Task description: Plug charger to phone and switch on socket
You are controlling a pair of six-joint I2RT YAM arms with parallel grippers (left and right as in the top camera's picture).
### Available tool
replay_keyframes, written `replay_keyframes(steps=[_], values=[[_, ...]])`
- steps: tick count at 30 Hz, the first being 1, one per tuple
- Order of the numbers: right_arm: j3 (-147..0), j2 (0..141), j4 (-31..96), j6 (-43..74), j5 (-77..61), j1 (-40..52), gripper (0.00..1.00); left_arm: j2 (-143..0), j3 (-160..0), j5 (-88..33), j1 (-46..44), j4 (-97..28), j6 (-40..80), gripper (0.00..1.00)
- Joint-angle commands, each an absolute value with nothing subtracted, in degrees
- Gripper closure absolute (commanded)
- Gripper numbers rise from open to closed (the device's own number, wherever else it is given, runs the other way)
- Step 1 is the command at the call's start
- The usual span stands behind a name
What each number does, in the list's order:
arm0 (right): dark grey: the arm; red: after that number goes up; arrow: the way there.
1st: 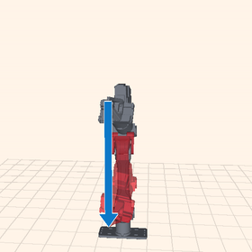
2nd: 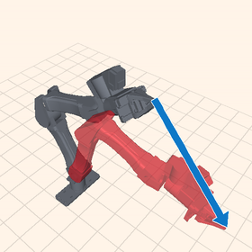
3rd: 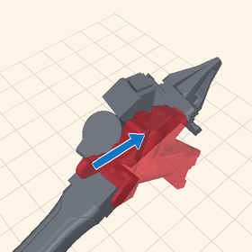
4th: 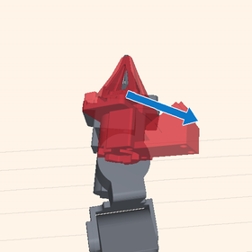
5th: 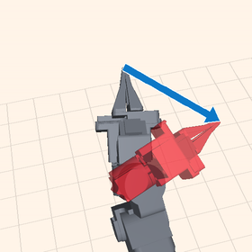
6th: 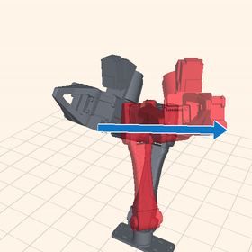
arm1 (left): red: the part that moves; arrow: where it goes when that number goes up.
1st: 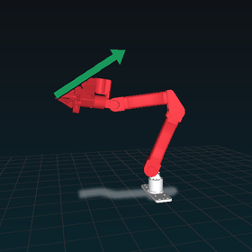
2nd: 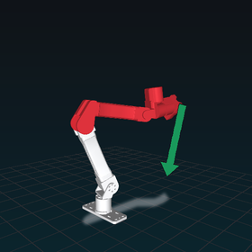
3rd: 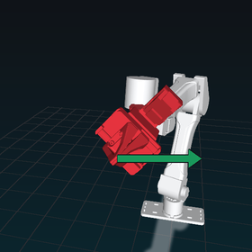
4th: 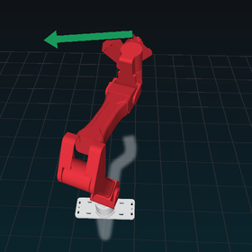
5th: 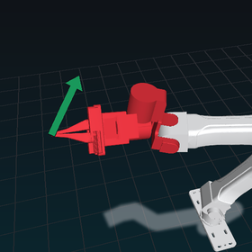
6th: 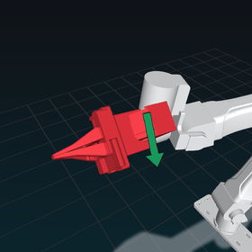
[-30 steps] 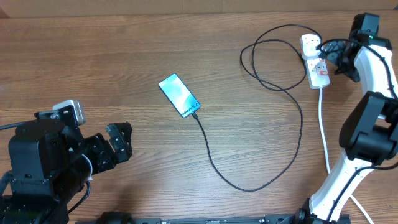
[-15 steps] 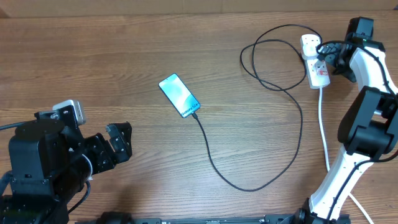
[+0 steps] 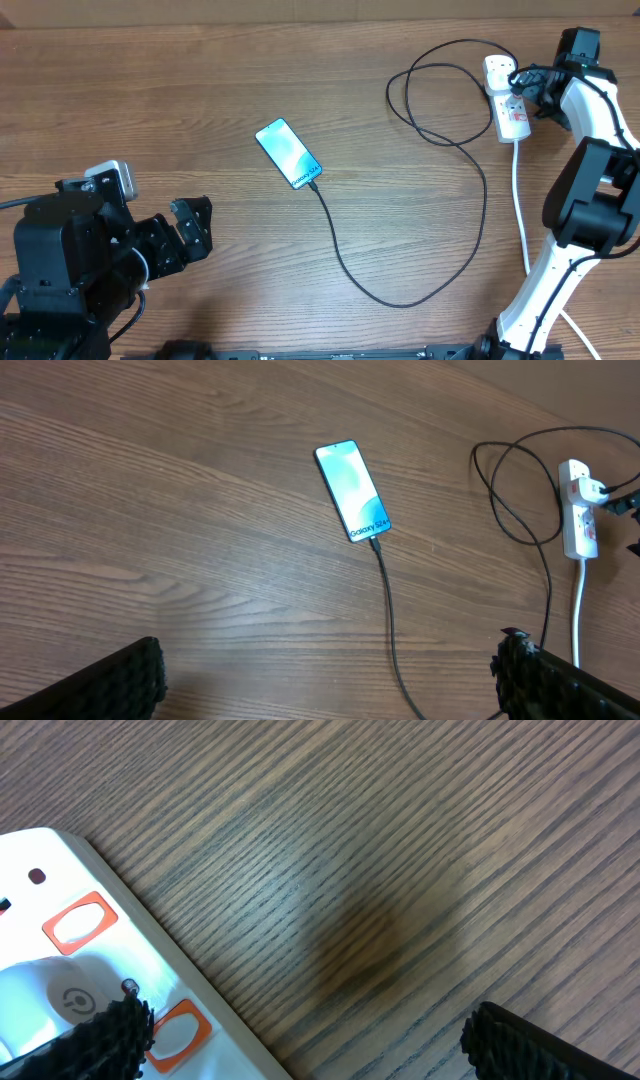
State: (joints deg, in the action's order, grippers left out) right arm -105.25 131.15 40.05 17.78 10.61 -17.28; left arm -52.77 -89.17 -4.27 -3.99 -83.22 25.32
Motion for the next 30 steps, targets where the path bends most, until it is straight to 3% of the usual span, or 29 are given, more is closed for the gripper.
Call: replay_keyframes(steps=[1,30], values=[[-105.71,131.94,39.48,17.74,10.83,-17.8,0.0,-52.77,-88.97,-4.25,-3.66,-83.37,25.89,0.0],[-102.76,131.94,38.37,17.93,3.73,-18.17,0.0,-52.77,-88.97,-4.25,-3.66,-83.4,25.89,0.0]])
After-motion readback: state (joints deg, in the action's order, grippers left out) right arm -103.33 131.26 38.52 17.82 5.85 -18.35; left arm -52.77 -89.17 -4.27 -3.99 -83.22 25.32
